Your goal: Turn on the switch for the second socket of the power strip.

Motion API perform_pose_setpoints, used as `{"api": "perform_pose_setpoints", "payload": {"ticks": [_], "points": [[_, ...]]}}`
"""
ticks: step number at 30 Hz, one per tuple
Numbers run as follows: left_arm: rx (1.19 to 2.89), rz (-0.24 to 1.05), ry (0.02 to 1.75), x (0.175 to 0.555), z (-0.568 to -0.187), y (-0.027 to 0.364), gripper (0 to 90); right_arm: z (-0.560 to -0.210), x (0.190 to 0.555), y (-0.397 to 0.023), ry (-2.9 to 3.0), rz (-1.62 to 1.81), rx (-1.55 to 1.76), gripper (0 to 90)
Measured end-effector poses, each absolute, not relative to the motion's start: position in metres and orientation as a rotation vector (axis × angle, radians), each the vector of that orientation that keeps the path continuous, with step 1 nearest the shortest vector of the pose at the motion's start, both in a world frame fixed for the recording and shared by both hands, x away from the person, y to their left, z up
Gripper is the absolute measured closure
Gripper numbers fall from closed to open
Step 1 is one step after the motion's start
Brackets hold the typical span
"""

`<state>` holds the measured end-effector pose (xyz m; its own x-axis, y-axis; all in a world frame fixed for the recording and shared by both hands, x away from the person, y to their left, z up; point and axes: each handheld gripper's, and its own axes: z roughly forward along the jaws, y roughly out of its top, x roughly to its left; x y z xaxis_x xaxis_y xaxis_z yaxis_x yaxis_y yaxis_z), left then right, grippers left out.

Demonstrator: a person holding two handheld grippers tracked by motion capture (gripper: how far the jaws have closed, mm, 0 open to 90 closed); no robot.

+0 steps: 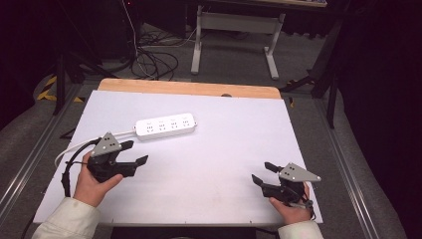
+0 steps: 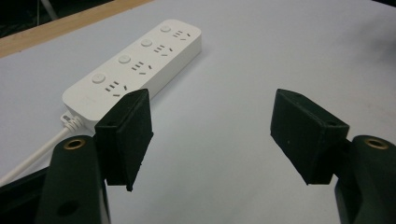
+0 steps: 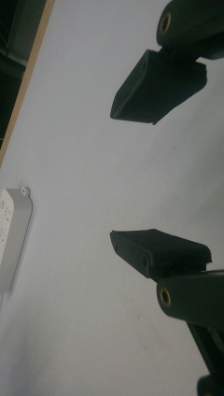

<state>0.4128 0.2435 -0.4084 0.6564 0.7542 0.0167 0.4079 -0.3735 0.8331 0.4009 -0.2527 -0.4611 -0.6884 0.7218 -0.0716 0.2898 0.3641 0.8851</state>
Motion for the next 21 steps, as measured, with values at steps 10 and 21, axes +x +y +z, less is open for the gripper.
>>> {"api": "perform_pose_setpoints", "payload": {"ticks": [10, 21], "points": [[2.032, 0.480, 0.886, 0.437, -0.395, 0.230, 31.0, -0.462, 0.403, -0.251, 2.194, 1.278, 0.873, 35.5], [2.036, 0.471, 0.911, 0.464, -0.381, 0.222, 36.8, -0.461, 0.405, -0.250, 2.188, 1.266, 0.869, 35.5]]}}
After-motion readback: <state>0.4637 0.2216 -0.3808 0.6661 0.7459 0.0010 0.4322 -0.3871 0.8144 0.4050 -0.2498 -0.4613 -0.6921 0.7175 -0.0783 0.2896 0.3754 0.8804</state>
